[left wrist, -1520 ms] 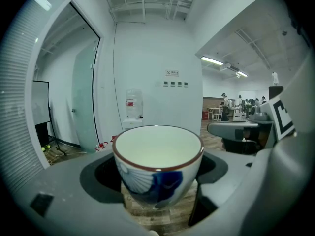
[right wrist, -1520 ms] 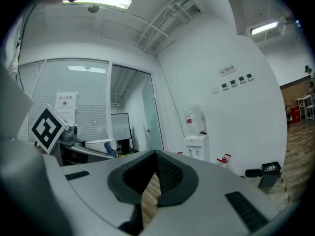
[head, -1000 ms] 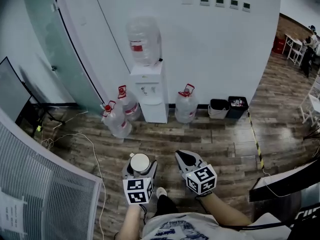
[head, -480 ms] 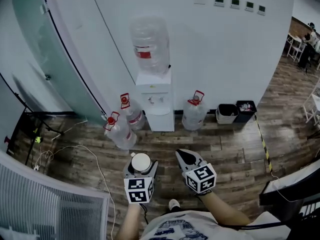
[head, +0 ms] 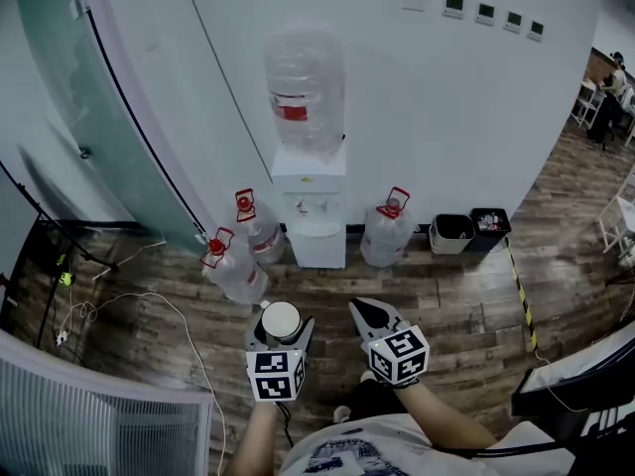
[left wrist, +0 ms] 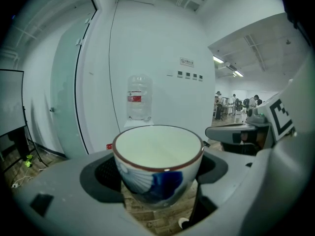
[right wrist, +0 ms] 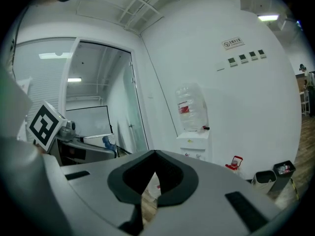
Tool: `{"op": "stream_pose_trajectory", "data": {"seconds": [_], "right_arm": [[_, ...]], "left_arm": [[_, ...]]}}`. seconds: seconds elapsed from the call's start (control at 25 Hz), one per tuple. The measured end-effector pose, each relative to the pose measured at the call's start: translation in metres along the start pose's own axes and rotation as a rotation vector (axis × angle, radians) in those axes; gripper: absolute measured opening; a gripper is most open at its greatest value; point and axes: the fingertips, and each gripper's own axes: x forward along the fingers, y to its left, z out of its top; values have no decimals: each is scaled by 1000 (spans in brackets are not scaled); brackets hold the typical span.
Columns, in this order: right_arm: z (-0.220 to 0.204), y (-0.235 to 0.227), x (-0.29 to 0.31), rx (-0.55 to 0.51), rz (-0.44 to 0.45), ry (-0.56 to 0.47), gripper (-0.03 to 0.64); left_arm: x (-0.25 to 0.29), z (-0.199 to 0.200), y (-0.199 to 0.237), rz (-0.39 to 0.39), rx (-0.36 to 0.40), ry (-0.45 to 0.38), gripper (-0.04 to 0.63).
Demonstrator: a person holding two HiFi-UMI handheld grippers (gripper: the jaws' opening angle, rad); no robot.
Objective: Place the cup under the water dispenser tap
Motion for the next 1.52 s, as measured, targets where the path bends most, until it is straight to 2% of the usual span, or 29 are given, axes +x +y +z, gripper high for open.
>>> {"op": "stream_pose_trajectory", "data": {"seconds": [0.28,0.6,0.88,1.04,1.52], "right_arm": [[2,-46,61,-10,-3,22,20],[-25,-116,170,-8,10,53,20],[-70,-176,258,11,-4,82,20],[-104,-207,299,15,-29,106,20],[-192,-269,392,19,-59,113,20]], "left_arm": [[64,5,25,-3,-10,36,437],[185,1,68,18,-8,52,437],[290,-31,101,15,-9,93,436],[345,-58,118,10,-39,106,437],[500,-128,163,8,-25,125,437]]}}
